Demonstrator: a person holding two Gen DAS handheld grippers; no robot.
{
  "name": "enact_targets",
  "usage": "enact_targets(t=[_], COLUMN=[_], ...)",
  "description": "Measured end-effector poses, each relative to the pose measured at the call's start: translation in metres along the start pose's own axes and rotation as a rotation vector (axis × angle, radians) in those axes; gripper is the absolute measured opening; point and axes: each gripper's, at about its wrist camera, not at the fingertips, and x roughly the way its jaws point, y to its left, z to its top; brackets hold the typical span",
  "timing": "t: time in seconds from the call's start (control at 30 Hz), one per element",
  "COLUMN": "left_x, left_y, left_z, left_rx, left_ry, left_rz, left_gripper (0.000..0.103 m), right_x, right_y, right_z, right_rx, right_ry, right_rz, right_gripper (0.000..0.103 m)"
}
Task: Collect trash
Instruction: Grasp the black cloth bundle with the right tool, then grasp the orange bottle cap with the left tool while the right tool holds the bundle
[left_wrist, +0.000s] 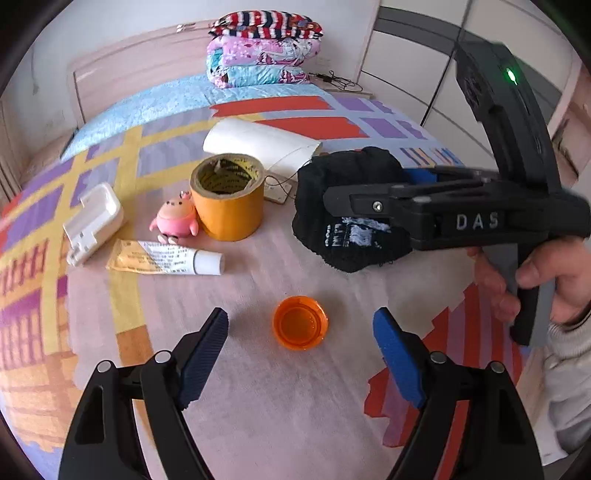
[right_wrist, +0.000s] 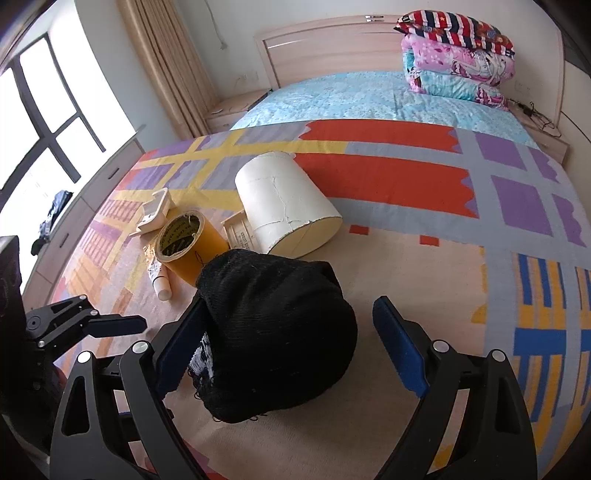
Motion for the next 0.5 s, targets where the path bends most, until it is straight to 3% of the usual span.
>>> enact_targets(t=[0.13,0.23,0.3,0.47,0.5], left_x=[-0.001,-0.001,-0.002,-0.006,-0.007], left_y=[0.006,0.007,0.007,0.012,0.014], left_z=[0.001,-0.001,-0.003,-0.004,-0.005], left_rx=[-0.036,-0.025,-0.013,-0.024,-0.032], left_ry=[-0.028,-0.034,-0.035,-0.027,-0.024], left_rz=[-0.022,-0.018,0.002,0.021,0.016], left_gripper=[0.078,0.077,0.071,0.034,0.032], right_x=[0.001,0.000,-0.002,-0.007,-0.009], right_y=[-0.001,0.000,-0.001,0.000,0.001], right_z=[-0.002,-0.003,-0.004,-0.005,-0.004], right_rx=[-0.005,-0.020,-0.023,-0.023,-0.027], right_ry=[-0.006,-0.011,-0.016,-0.033,-0.038], right_rz=[0.003,0.026,0.032,0.027,0.021], right_gripper=[0.090,0.060,0.056,0.047,0.047])
